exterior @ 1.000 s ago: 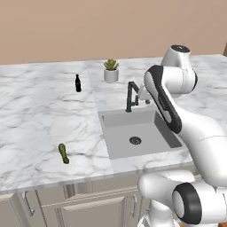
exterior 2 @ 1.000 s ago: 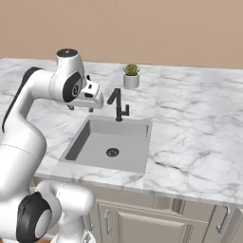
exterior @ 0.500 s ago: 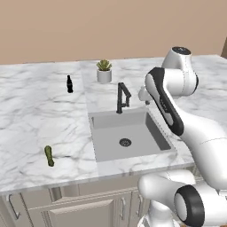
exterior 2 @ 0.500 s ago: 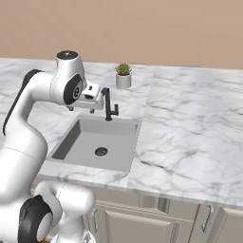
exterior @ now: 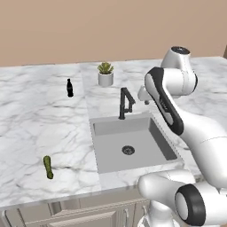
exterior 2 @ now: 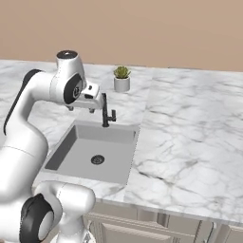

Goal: Turn on the sink faucet. Then move the squash from the counter to the sink. Turn off the sink. Move the vegetable from the sink to the pot next to the stove. Finally move the pot to the rear center burner.

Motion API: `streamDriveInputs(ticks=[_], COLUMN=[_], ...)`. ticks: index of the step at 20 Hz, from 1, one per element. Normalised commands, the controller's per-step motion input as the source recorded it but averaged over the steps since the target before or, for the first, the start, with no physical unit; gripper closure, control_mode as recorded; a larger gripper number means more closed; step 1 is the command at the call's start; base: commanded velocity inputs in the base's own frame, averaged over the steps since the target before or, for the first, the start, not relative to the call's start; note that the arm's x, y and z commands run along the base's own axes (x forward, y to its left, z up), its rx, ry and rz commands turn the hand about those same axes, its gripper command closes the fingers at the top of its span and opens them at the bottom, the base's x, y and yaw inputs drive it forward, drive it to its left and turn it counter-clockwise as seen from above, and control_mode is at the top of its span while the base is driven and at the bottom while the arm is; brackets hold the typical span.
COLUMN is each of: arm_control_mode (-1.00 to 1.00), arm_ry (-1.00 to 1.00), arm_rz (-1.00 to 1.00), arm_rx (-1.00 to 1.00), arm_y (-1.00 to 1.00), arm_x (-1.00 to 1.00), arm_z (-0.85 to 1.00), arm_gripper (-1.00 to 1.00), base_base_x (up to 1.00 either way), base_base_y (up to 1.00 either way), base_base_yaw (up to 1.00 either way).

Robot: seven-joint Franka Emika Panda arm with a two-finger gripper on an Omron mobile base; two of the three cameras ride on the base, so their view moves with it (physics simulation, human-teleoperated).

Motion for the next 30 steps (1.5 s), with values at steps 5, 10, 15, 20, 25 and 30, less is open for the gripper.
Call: streamDriveInputs(ticks=[5, 10, 15, 20, 25, 30], arm_control_mode=[-1.00, -1.00, -1.00, -1.00, -1.00, -1.00], arm_ry=[-0.03, -0.17, -0.16, -0.13, -0.04, 0.00], arm_rz=[0.02, 0.17, 0.37, 0.39, 0.27, 0.15], arm_rx=[0.03, 0.12, 0.14, 0.12, 0.02, 0.00], arm_y=[-0.21, -0.67, -0.68, -0.39, -0.07, 0.08], arm_x=[0.00, -0.08, 0.16, 0.42, 0.31, 0.43], arm_z=[-0.27, -0.36, -0.32, -0.29, -0.16, -0.05], arm_gripper=[-1.00, -1.00, -1.00, -1.00, -1.00, -1.00], base_base_x=[0.05, 0.00, 0.00, 0.00, 0.00, 0.00], base_base_y=[0.00, 0.00, 0.00, 0.00, 0.00, 0.00], base_base_yaw=[0.00, 0.00, 0.00, 0.00, 0.00, 0.00])
